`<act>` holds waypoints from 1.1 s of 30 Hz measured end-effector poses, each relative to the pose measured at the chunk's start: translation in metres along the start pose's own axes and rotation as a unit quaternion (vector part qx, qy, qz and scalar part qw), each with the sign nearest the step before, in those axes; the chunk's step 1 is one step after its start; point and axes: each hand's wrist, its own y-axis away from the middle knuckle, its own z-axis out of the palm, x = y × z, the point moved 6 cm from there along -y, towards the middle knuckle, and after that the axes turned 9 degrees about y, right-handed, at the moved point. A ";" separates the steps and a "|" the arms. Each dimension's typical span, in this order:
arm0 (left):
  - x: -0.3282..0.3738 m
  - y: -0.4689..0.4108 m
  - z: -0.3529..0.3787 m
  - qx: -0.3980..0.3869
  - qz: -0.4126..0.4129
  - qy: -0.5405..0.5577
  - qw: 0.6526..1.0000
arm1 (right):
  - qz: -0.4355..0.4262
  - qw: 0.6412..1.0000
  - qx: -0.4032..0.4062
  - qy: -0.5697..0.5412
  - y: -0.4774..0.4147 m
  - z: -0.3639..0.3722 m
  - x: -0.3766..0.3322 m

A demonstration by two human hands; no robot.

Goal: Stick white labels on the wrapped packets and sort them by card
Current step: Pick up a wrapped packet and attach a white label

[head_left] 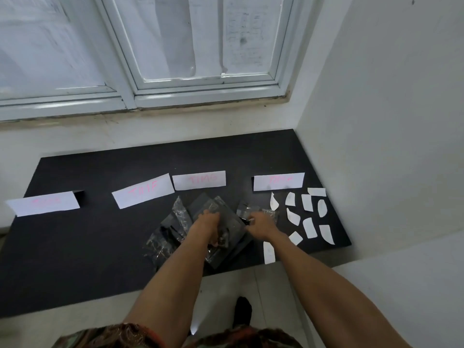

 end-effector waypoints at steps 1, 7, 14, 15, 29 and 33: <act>-0.001 0.001 0.002 -0.001 -0.005 0.022 1.000 | -0.006 1.000 -0.011 0.000 -0.001 0.004 0.000; 0.005 -0.003 0.000 0.024 -0.042 0.183 0.982 | -0.050 0.998 -0.034 -0.019 -0.004 0.007 -0.002; 0.046 -0.027 -0.001 0.053 -0.057 0.338 0.938 | -0.035 0.994 0.043 -0.091 -0.020 -0.028 0.029; 0.051 -0.031 0.001 0.050 -0.063 0.360 0.929 | -0.026 0.994 0.047 -0.099 -0.025 -0.033 0.036; 0.062 -0.092 0.016 -0.008 -0.130 0.597 0.792 | 0.204 0.961 0.154 -0.103 -0.092 -0.057 0.127; 0.051 -0.096 0.017 0.005 -0.132 0.636 0.760 | 0.216 0.959 0.152 -0.100 -0.104 -0.047 0.124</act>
